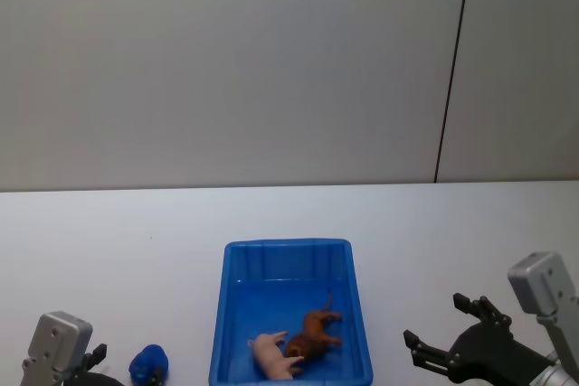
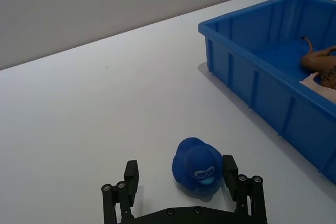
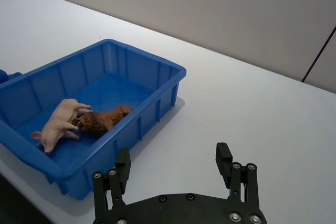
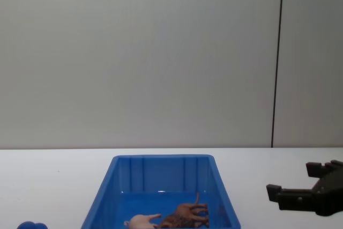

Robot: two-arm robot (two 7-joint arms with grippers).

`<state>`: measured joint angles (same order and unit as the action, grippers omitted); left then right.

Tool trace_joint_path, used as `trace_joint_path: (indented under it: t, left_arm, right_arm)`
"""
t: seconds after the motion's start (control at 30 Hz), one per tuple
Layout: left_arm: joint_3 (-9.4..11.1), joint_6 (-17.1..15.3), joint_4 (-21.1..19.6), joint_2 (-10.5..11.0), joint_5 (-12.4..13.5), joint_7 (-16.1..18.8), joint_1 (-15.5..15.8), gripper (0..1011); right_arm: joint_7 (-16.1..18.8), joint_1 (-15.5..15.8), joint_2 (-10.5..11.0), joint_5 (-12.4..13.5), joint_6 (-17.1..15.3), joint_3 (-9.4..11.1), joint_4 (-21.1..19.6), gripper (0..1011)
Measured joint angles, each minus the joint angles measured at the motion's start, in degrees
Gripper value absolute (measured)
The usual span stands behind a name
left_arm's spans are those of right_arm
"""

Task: Pick up the two dolls from the table and place them into the box.

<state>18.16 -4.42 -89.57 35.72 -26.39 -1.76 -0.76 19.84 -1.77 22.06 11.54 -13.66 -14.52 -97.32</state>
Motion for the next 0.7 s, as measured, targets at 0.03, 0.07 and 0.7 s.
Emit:
trace_joint_path:
  t: [0.03, 0.07, 0.7]
  left_arm:
    - [-0.01, 0.11, 0.42, -0.1, 0.06, -0.36, 0.16, 1001]
    - [-0.03, 0.31, 1.02, -0.3, 0.19, -1.01, 0.5, 1001]
    - [-0.05, -0.3, 7.69, -2.81, 2.76, -9.39, 5.19, 665]
  right_arm:
    - [0.0, 0.0, 0.0, 0.0, 0.0, 0.0, 0.0, 1001]
    - [0.0, 0.0, 0.0, 0.0, 0.0, 0.0, 0.0, 1001]
    - [0.0, 0.0, 0.0, 0.0, 0.0, 0.0, 0.0, 1001]
